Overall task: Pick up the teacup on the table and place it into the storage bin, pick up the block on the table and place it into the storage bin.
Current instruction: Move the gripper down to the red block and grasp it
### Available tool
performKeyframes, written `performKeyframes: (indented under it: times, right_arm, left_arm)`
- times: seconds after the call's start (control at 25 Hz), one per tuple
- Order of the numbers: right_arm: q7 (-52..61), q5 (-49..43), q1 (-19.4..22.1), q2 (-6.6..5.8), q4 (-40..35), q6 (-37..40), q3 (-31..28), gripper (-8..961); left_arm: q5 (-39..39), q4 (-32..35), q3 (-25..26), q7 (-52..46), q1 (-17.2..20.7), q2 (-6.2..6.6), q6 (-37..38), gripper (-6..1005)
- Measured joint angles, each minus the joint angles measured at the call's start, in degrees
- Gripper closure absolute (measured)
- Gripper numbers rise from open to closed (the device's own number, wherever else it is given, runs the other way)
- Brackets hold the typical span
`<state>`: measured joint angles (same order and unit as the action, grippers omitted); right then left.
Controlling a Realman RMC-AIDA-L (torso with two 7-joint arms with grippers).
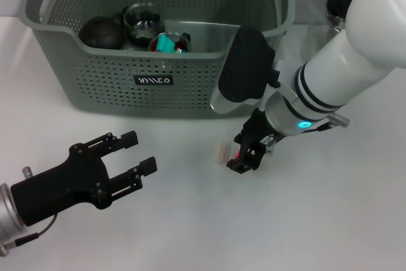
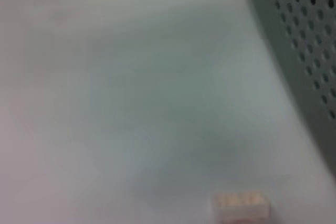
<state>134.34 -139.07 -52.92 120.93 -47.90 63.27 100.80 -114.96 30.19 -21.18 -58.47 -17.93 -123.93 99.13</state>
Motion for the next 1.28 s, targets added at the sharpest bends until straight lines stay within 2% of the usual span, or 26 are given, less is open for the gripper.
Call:
performKeyframes:
  times: [0.44, 0.64, 0.84, 1.08, 1.28]
  right_arm:
    - [-0.2, 3.4, -1.2, 0.01, 4.5, -3.1, 0.8, 408]
    - [1.3, 3.1, -1.6, -0.37, 4.2, 0.7, 0.4, 408]
    - [2.4, 2.1, -1.2, -0.87, 2.0, 6.0, -2.7, 407]
    - [3.5, -0.8, -1.1, -0.27, 1.8, 5.0, -3.6, 407]
    - [6.0, -0.8, -1.0, -0.36, 1.4, 5.4, -3.8, 407]
  left_arm:
    - [0.0, 0.0, 0.0, 0.0, 0.1, 0.00, 0.0, 343]
    - [0.0, 0.0, 0.0, 0.0, 0.3, 0.00, 0.0, 343]
    - [0.0, 0.0, 0.0, 0.0, 0.4, 0.00, 0.0, 343]
    - [0.0, 0.0, 0.0, 0.0, 0.3, 0.00, -0.1, 343]
    - [0.0, 0.0, 0.0, 0.0, 0.4, 0.00, -0.4, 343]
